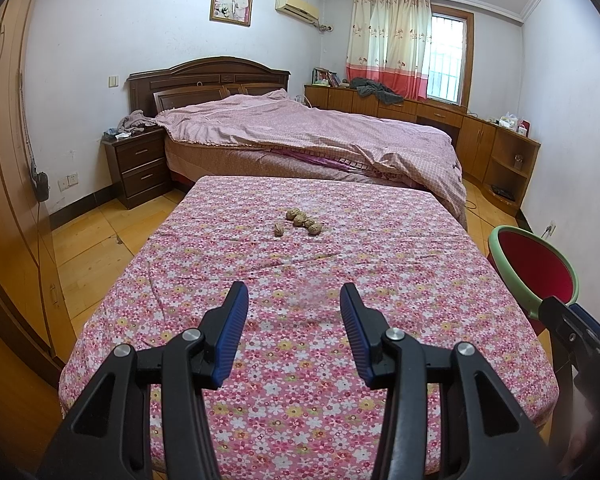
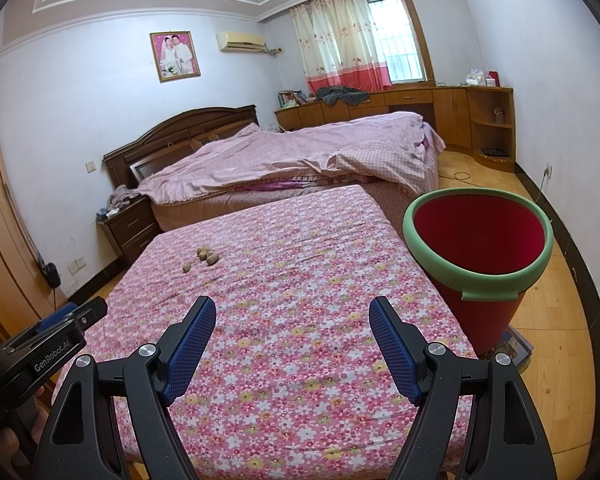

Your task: Collect trash

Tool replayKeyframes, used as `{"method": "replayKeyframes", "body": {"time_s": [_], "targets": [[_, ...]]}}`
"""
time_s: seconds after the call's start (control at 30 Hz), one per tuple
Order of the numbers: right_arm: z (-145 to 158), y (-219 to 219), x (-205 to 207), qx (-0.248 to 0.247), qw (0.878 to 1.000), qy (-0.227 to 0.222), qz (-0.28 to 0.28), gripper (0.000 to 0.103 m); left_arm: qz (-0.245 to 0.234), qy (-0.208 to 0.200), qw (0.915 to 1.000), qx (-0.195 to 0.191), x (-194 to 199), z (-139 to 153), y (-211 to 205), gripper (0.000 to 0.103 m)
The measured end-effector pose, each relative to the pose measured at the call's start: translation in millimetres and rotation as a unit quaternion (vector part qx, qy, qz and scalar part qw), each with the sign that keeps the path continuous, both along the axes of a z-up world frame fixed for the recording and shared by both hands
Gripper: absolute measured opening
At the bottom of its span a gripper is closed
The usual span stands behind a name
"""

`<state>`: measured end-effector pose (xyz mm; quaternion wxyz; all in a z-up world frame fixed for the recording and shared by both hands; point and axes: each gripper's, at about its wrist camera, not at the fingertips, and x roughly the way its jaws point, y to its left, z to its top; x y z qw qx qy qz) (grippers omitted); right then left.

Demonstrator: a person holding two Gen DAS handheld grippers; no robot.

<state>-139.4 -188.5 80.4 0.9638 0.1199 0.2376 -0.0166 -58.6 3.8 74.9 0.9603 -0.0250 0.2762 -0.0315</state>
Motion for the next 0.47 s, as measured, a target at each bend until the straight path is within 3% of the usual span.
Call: {"method": "replayKeyframes", "body": {"time_s": [0.47], "targets": [[0.5, -0.5, 0.4, 0.000, 1.000, 0.000, 0.000, 0.080, 0.001, 0.002, 1.0000, -0.001, -0.5, -0.2, -0.4, 0.048]]}}
